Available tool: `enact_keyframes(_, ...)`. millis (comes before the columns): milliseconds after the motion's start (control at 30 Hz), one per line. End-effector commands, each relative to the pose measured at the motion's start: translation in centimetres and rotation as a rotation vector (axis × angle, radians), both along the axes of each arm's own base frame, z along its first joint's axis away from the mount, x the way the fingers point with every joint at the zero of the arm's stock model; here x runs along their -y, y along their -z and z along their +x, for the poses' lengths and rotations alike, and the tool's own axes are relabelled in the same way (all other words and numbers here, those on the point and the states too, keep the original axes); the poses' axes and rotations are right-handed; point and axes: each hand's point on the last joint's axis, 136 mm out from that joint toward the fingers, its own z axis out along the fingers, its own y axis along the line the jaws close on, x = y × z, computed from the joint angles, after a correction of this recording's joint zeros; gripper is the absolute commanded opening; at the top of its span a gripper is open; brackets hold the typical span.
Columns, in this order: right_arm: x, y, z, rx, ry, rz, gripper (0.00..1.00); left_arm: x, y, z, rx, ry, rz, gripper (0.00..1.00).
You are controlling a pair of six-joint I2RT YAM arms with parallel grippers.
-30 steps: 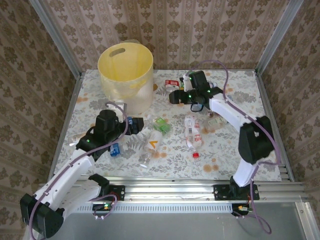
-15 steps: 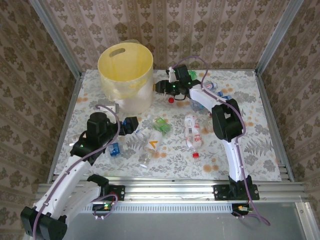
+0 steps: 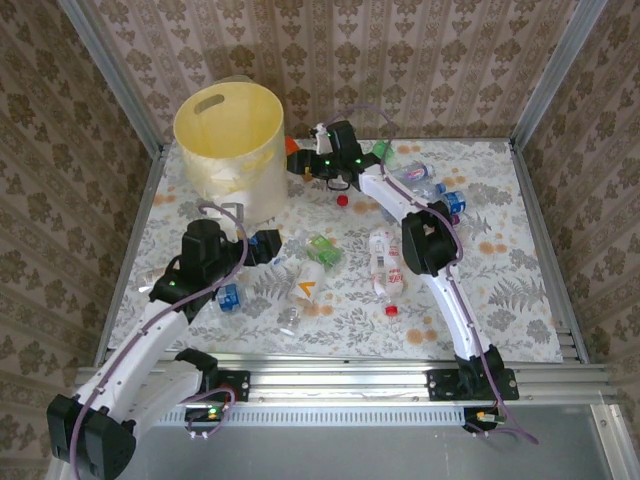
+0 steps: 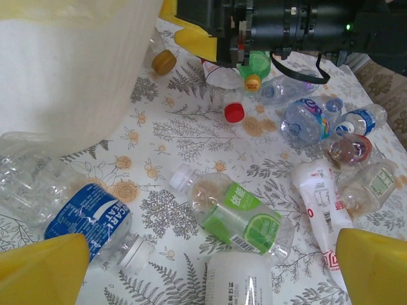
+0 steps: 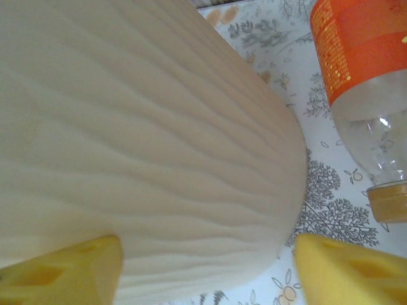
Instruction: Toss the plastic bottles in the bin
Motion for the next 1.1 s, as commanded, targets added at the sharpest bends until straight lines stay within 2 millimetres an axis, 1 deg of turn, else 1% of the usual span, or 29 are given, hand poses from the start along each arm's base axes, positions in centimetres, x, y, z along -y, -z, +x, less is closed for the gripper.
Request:
enact_keyframes(0,0.1,1.5,0.1,-0.008,0.033,-0.112,0.8,0.0,0.5,0.3,-0.005,-0.005,-0.009,1.0)
enact_keyframes(100,1.4,2.7,1.0,0.012,0.098,-0.197,0.81,0.2,0.8,0.4,-0.012,0.001,-0.008,1.0)
enact_keyframes(167,2.0,3.2,1.3,0.031,0.118,-0.24,0.83,0.3,1.0,0.5,-0.016,0.003,-0.007,1.0)
enact_keyframes(333,2.5,4.5,1.8,0.068,0.127,-0.303,0.88,0.4,1.7,0.7,-0.026,0.005,-0.007,1.0)
enact_keyframes(500,2.4,6.1,2.2,0.065,0.119,-0.326,0.89,0.6,1.6,0.9,-0.03,0.004,-0.023,1.0)
enact_keyframes(667,2.2,7.2,2.6,0.043,0.125,-0.3,0.91,0.8,1.1,0.8,-0.027,0.006,-0.044,1.0)
enact_keyframes(767,2.0,7.4,2.8,0.025,0.129,-0.258,0.92,0.9,0.7,0.7,-0.026,0.013,-0.057,1.0)
enact_keyframes(900,2.2,7.7,3.5,0.017,0.149,-0.231,0.92,0.7,0.2,0.4,-0.025,0.011,-0.056,1.0)
enact_keyframes(1067,2.3,7.9,4.4,0.002,0.172,-0.178,0.9,0.6,-0.4,0.1,-0.015,0.01,-0.065,1.0)
